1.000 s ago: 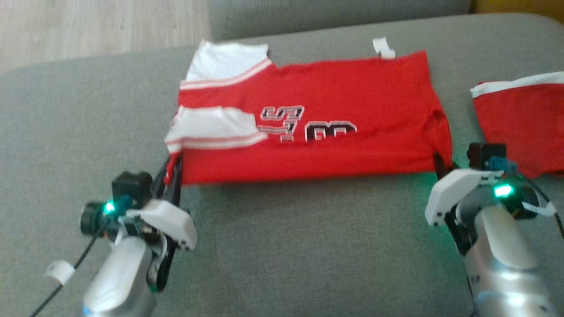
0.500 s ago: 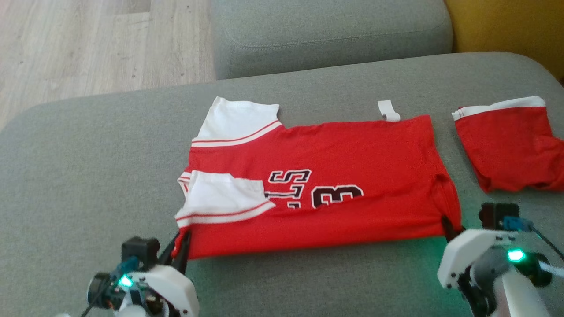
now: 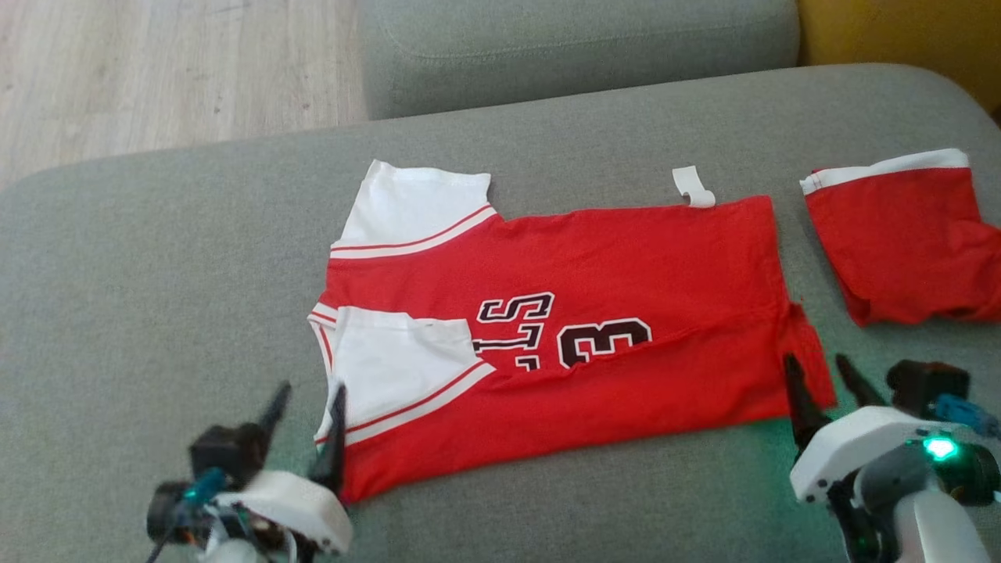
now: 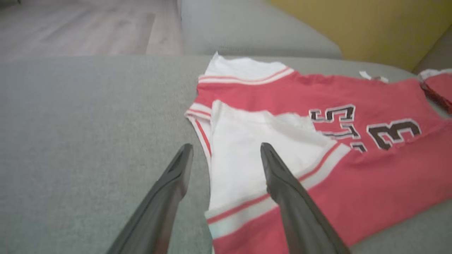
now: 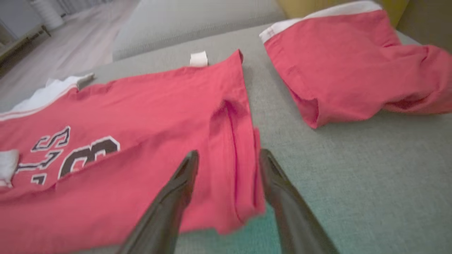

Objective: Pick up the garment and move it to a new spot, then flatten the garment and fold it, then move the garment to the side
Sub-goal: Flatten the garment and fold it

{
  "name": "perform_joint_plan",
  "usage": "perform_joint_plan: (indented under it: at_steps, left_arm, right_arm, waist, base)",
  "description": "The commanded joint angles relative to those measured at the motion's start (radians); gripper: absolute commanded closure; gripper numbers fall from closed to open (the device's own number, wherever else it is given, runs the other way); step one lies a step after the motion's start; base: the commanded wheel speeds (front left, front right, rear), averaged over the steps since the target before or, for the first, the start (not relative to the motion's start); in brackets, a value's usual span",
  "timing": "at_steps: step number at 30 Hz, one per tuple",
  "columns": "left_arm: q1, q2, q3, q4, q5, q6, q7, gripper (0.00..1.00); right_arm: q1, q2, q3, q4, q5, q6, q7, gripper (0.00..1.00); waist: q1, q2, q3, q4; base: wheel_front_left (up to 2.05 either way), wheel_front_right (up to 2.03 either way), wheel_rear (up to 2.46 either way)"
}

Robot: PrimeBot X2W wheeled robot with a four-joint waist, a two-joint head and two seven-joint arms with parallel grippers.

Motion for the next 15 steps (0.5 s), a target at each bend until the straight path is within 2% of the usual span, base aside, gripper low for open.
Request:
perform_joint_plan:
  at_steps: [1, 6, 12, 13, 15]
  left_arm:
    - [-0.068, 0.006, 0.058, -0.047, -0.001, 0.011, -0.052, 0.00]
    - [-0.112, -0.022, 0.127, -0.110, -0.005, 0.014, -0.228, 0.00]
    - [-0.161, -0.047, 0.186, -0.193, 0.023, -0.031, -0.258, 0.00]
    - [-0.186, -0.041, 0.188, -0.186, 0.037, -0.054, -0.259, 0.00]
    - [-0.230, -0.026, 0.189, -0.168, 0.051, -0.072, -0.259, 0.00]
  right_arm:
    - [-0.037, -0.006, 0.027, -0.047, 0.027, -0.001, -0.037, 0.00]
    - [-0.057, -0.006, 0.032, -0.079, 0.104, -0.001, -0.183, 0.00]
    - [-0.093, -0.006, 0.057, -0.106, 0.154, -0.001, -0.340, 0.00]
    - [-0.106, -0.006, 0.062, -0.108, 0.162, -0.001, -0.373, 0.00]
    - [-0.120, -0.006, 0.076, -0.106, 0.169, -0.001, -0.393, 0.00]
  waist:
    - [0.0000, 0.0000, 0.005, -0.001]
    - [0.0000, 0.0000, 0.023, -0.010]
    - [0.0000, 0.0000, 0.067, -0.040]
    - [0.0000, 0.0000, 0.085, -0.055]
    - [0.0000, 0.0000, 0.106, -0.073]
  base:
    - [0.00, 0.00, 0.00]
    - [0.00, 0.00, 0.00]
    - [0.00, 0.00, 0.00]
    - [0.00, 0.00, 0.00]
    - [0.00, 0.00, 0.00]
